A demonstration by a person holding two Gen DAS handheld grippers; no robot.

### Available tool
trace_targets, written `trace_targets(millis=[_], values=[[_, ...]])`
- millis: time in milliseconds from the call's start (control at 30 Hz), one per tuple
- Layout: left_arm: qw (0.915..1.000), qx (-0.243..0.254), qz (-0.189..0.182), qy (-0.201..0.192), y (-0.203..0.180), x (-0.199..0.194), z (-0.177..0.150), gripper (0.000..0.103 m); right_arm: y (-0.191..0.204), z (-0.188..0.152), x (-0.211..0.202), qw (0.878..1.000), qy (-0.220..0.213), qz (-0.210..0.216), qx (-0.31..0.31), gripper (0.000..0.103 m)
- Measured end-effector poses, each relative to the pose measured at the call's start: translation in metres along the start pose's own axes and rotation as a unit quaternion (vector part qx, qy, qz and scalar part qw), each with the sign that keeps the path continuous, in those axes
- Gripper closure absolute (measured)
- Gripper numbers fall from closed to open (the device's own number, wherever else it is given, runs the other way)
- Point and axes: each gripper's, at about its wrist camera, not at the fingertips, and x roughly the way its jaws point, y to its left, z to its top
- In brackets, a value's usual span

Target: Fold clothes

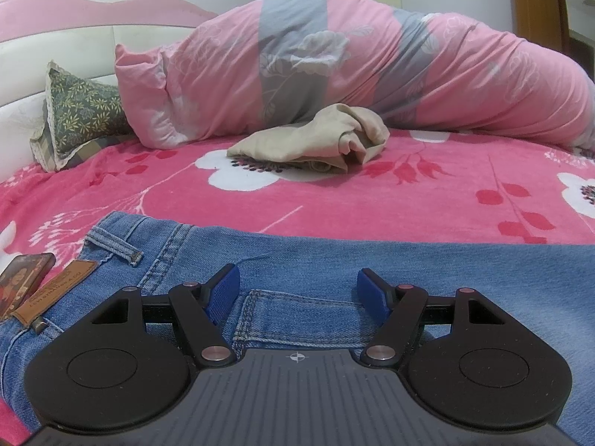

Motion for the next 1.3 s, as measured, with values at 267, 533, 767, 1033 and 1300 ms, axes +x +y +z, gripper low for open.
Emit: trace_targets(millis=[267,533,767,1033,1300], values=[[1.0,0.002,0.001,0.0,0.0,0.0,0.001,0.033,0.0,0.0,0.043,0.997,-0.05,-0.06,0.005,0.068],[1.0,0.005,0.004,0.0,-0.001,0.0,0.001,0.033,0.045,0.004,0.035,0.989,-0.109,-0.042,-0.088,0.1],[0.9999,0.009,0.006,0.001,-0.002,0.0,0.0,0.033,0.125,0.049,-0.016,0.963,-0.19,0.1,-0.162,0.1],[0.9999,0.009,0.007,0.0,-0.001,0.0,0.0,0.033,0.066,0.043,0.034,0.984,-0.127,0.001,-0.127,0.1],[0.9999,0.014,0.01,0.001,-0.003,0.0,0.0,0.033,0.041,0.011,0.079,0.975,-0.083,-0.095,-0.182,0.101]])
